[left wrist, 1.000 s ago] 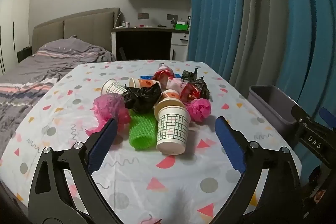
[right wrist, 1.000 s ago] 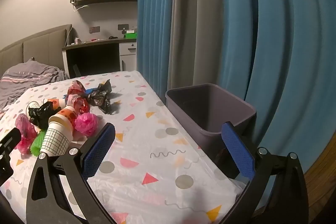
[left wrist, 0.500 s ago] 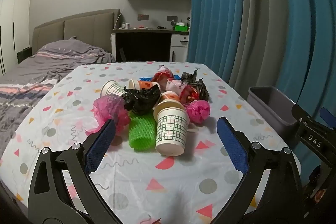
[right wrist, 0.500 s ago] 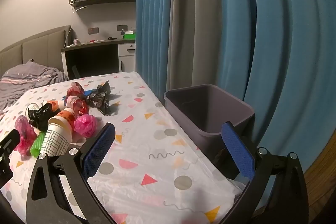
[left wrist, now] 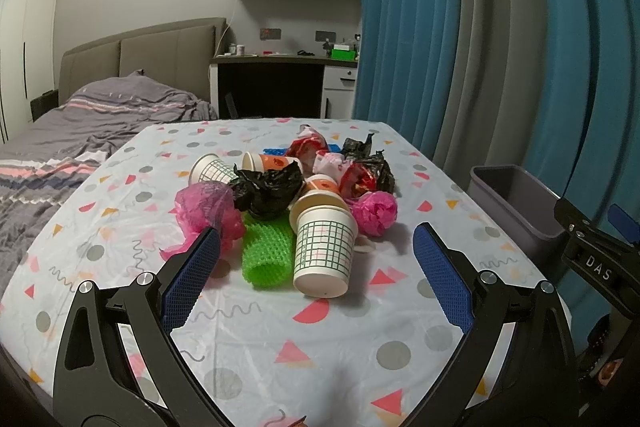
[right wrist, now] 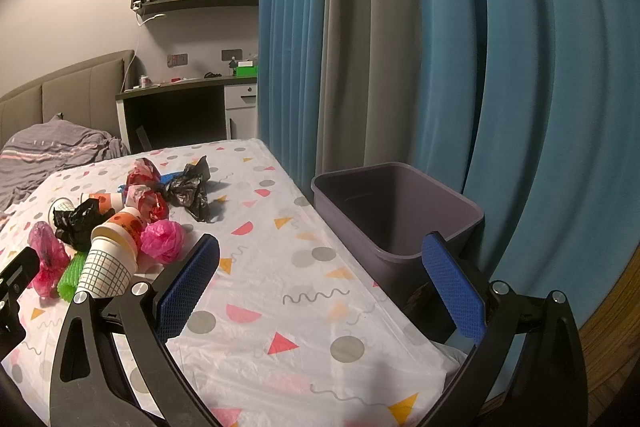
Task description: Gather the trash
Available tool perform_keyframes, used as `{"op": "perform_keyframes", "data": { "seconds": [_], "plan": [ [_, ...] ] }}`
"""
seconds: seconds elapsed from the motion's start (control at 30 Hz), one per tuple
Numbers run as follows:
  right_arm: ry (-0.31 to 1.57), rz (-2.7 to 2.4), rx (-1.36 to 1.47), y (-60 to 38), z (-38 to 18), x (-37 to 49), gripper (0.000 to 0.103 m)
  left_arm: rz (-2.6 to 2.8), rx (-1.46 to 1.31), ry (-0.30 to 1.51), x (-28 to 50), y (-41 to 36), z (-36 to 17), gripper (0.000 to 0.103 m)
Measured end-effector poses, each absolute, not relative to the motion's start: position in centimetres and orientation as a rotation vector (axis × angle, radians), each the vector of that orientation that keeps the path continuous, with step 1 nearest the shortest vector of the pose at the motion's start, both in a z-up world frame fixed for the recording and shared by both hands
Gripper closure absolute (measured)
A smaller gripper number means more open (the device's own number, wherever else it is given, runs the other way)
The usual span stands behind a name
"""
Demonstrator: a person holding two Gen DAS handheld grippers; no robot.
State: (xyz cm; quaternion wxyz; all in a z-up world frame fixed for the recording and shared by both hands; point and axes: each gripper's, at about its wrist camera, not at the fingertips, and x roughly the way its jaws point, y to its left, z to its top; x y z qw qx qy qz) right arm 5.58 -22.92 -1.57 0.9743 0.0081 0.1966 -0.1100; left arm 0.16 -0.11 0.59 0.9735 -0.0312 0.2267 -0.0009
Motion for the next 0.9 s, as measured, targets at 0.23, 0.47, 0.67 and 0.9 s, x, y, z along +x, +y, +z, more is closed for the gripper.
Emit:
{"op": "perform_keyframes", "data": {
  "seconds": [0.23, 0.47, 0.67, 0.9],
  "plan": [
    [0.395, -0.222, 0.016, -22.91, -1.57, 5.59, 0.005, -0.003, -0.066, 0.457, 0.16, -0.11, 0.67, 0.008],
    [0.394, -0.222, 0.016, -22.94, -1.56, 5.58, 0.005, -0.004, -0.065, 0.456, 0.09, -0.02, 0.58, 0.008],
    [0.394, -0.222, 0.015, -22.93, -1.59, 5.57, 0.005, -0.004, -0.065, 0.455, 0.07, 0.01, 0.56, 0.008],
    [0.393, -0.221, 0.016, -22.94, -1.63, 5.55, 0.005, -0.005, -0.065, 0.455, 0.07, 0.03, 0.54, 0.008]
  ]
}}
